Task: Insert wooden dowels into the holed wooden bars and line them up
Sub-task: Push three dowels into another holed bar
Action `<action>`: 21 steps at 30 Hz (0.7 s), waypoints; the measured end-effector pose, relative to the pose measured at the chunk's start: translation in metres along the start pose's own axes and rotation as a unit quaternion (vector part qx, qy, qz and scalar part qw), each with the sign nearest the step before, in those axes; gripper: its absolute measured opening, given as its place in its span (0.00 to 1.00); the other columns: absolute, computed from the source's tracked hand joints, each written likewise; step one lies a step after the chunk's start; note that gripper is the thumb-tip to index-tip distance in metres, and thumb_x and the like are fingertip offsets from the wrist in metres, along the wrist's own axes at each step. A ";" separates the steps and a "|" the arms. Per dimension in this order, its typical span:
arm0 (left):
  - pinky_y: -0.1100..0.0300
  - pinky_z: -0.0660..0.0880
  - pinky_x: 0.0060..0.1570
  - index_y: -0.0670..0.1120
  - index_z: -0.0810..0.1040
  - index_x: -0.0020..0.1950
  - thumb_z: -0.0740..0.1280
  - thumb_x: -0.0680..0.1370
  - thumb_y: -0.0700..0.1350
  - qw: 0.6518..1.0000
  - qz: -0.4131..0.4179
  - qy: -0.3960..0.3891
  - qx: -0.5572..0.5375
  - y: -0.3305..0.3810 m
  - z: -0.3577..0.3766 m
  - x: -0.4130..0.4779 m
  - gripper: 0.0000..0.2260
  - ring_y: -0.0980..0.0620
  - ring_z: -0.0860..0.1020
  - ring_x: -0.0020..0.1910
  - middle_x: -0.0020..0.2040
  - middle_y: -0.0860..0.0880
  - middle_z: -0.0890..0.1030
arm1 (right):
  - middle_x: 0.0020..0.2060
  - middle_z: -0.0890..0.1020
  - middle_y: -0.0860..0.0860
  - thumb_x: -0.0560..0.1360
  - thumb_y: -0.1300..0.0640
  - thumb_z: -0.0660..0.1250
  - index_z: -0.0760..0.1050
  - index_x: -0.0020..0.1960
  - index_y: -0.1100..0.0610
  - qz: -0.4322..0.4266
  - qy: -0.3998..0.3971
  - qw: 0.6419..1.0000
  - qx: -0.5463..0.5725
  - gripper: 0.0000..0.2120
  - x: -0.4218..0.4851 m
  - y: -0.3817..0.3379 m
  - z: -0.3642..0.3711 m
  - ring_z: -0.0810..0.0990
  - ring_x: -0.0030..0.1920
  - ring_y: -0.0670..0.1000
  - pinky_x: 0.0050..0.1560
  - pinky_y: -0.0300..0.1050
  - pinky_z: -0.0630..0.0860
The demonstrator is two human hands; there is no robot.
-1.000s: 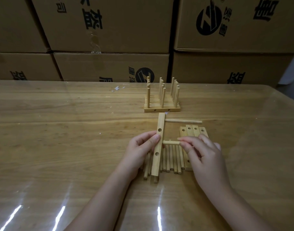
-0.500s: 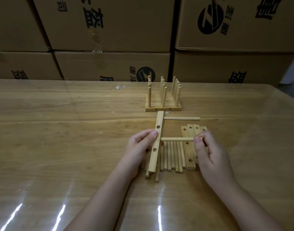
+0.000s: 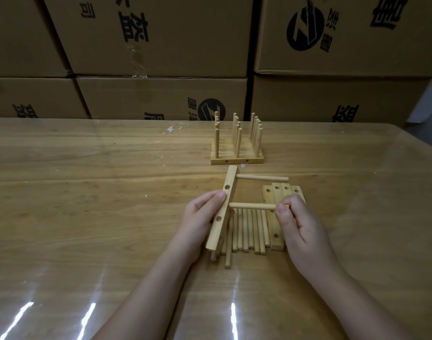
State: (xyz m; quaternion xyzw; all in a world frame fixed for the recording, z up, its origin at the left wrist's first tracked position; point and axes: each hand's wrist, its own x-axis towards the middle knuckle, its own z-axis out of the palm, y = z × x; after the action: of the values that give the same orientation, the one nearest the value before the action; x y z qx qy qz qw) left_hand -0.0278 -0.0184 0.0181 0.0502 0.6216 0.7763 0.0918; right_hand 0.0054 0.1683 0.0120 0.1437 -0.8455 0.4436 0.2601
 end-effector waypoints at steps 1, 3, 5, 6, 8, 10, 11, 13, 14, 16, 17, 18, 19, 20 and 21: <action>0.62 0.78 0.33 0.46 0.83 0.51 0.65 0.77 0.50 1.000 -0.002 0.008 0.014 0.000 0.000 0.000 0.10 0.54 0.80 0.34 0.37 0.47 0.83 | 0.26 0.66 0.45 0.76 0.44 0.51 0.67 0.37 0.58 -0.001 -0.006 1.000 0.001 0.19 -0.001 -0.001 0.002 0.66 0.27 0.44 0.27 0.34 0.62; 0.63 0.77 0.32 0.46 0.82 0.50 0.62 0.79 0.49 0.999 -0.001 0.017 0.044 -0.001 0.002 0.000 0.10 0.55 0.80 0.33 0.36 0.48 0.82 | 0.26 0.66 0.46 0.76 0.44 0.51 0.67 0.37 0.59 -0.001 -0.011 1.000 -0.001 0.20 -0.003 -0.001 0.003 0.66 0.27 0.45 0.27 0.36 0.62; 0.64 0.76 0.31 0.47 0.82 0.49 0.63 0.78 0.50 0.998 0.010 0.021 0.056 -0.001 0.003 -0.001 0.10 0.56 0.80 0.33 0.35 0.50 0.82 | 0.26 0.66 0.45 0.76 0.43 0.51 0.67 0.36 0.60 -0.006 -0.005 1.000 -0.012 0.21 -0.003 -0.001 0.002 0.66 0.27 0.45 0.27 0.35 0.61; 0.65 0.76 0.32 0.48 0.82 0.48 0.64 0.77 0.52 0.998 0.018 0.021 0.059 -0.001 0.004 -0.002 0.10 0.57 0.80 0.33 0.34 0.52 0.82 | 0.26 0.66 0.45 0.77 0.42 0.51 0.67 0.36 0.60 -0.012 -0.004 1.000 -0.017 0.23 -0.003 -0.002 0.001 0.67 0.27 0.46 0.28 0.34 0.61; 0.67 0.75 0.31 0.51 0.83 0.42 0.64 0.75 0.55 0.997 0.033 0.016 0.064 0.000 0.006 -0.004 0.11 0.58 0.80 0.32 0.33 0.53 0.82 | 0.26 0.67 0.46 0.77 0.38 0.48 0.68 0.36 0.60 -0.021 -0.007 0.999 -0.025 0.27 -0.003 -0.004 0.001 0.68 0.28 0.47 0.28 0.34 0.62; 0.68 0.74 0.30 0.53 0.84 0.38 0.64 0.74 0.56 0.997 0.041 0.015 0.064 0.001 0.007 -0.004 0.12 0.60 0.80 0.30 0.32 0.53 0.82 | 0.26 0.68 0.47 0.77 0.38 0.47 0.68 0.37 0.60 -0.017 -0.006 0.999 -0.028 0.27 -0.004 -0.007 0.004 0.68 0.28 0.48 0.28 0.36 0.63; 0.69 0.73 0.30 0.54 0.84 0.37 0.63 0.74 0.57 0.997 0.043 0.016 0.066 0.001 0.008 -0.004 0.13 0.61 0.80 0.30 0.31 0.54 0.82 | 0.26 0.68 0.47 0.77 0.39 0.48 0.69 0.37 0.59 -0.013 -0.004 1.000 -0.027 0.26 -0.004 -0.007 0.006 0.68 0.28 0.48 0.27 0.37 0.63; 0.69 0.73 0.30 0.56 0.84 0.37 0.62 0.74 0.58 0.996 0.047 0.019 0.075 0.000 0.008 -0.003 0.14 0.61 0.80 0.30 0.31 0.54 0.82 | 0.26 0.68 0.47 0.77 0.41 0.48 0.69 0.37 0.58 -0.003 0.002 1.000 -0.027 0.24 -0.005 -0.009 0.007 0.68 0.28 0.48 0.27 0.36 0.62; 0.69 0.74 0.31 0.56 0.84 0.38 0.62 0.74 0.58 0.996 0.049 0.020 0.077 0.000 0.008 -0.003 0.14 0.61 0.80 0.31 0.32 0.54 0.83 | 0.26 0.68 0.46 0.77 0.42 0.48 0.69 0.37 0.58 -0.001 0.003 1.000 -0.030 0.23 -0.005 -0.009 0.008 0.68 0.28 0.48 0.27 0.36 0.62; 0.70 0.74 0.31 0.55 0.85 0.39 0.62 0.74 0.58 0.996 0.051 0.023 0.076 -0.001 0.008 -0.003 0.14 0.61 0.80 0.32 0.33 0.54 0.83 | 0.26 0.68 0.46 0.77 0.43 0.47 0.69 0.37 0.59 -0.001 0.002 0.999 -0.037 0.23 -0.005 -0.011 0.007 0.68 0.29 0.47 0.28 0.36 0.62; 0.70 0.74 0.32 0.54 0.85 0.40 0.62 0.74 0.58 0.996 0.050 0.024 0.075 -0.002 0.008 -0.002 0.14 0.61 0.80 0.32 0.33 0.54 0.83 | 0.26 0.68 0.46 0.77 0.43 0.47 0.69 0.37 0.58 -0.001 0.001 0.999 -0.040 0.23 -0.005 -0.012 0.007 0.68 0.30 0.48 0.28 0.37 0.62; 0.70 0.73 0.32 0.53 0.84 0.41 0.62 0.74 0.58 0.996 0.050 0.025 0.075 -0.002 0.008 -0.002 0.14 0.61 0.80 0.32 0.33 0.54 0.83 | 0.26 0.68 0.47 0.77 0.43 0.47 0.69 0.37 0.58 -0.001 -0.001 0.999 -0.042 0.23 -0.005 -0.013 0.007 0.69 0.30 0.48 0.28 0.37 0.62; 0.70 0.73 0.32 0.53 0.84 0.40 0.62 0.74 0.58 0.995 0.051 0.026 0.076 -0.002 0.007 -0.002 0.14 0.62 0.80 0.32 0.33 0.54 0.83 | 0.26 0.68 0.47 0.76 0.43 0.47 0.69 0.37 0.58 0.000 -0.004 0.999 -0.042 0.23 -0.005 -0.013 0.007 0.69 0.30 0.49 0.28 0.37 0.63; 0.70 0.73 0.32 0.53 0.84 0.39 0.62 0.74 0.58 0.995 0.052 0.027 0.077 -0.002 0.007 -0.002 0.14 0.62 0.80 0.32 0.33 0.54 0.83 | 0.26 0.68 0.47 0.76 0.42 0.47 0.68 0.37 0.58 0.003 -0.007 0.999 -0.040 0.23 -0.005 -0.014 0.007 0.69 0.30 0.48 0.28 0.37 0.62; 0.70 0.73 0.32 0.53 0.83 0.38 0.63 0.74 0.57 0.995 0.053 0.027 0.077 -0.002 0.007 -0.002 0.14 0.62 0.80 0.32 0.32 0.54 0.83 | 0.26 0.68 0.47 0.76 0.42 0.46 0.68 0.37 0.57 0.007 -0.011 0.999 -0.037 0.23 -0.005 -0.014 0.008 0.68 0.29 0.47 0.28 0.37 0.62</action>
State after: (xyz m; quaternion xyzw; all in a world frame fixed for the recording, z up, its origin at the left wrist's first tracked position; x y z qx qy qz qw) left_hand -0.0244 -0.0119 0.0175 0.0690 0.6783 0.7309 0.0296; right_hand 0.0133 0.1544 0.0149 0.1332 -0.8653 0.4119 0.2528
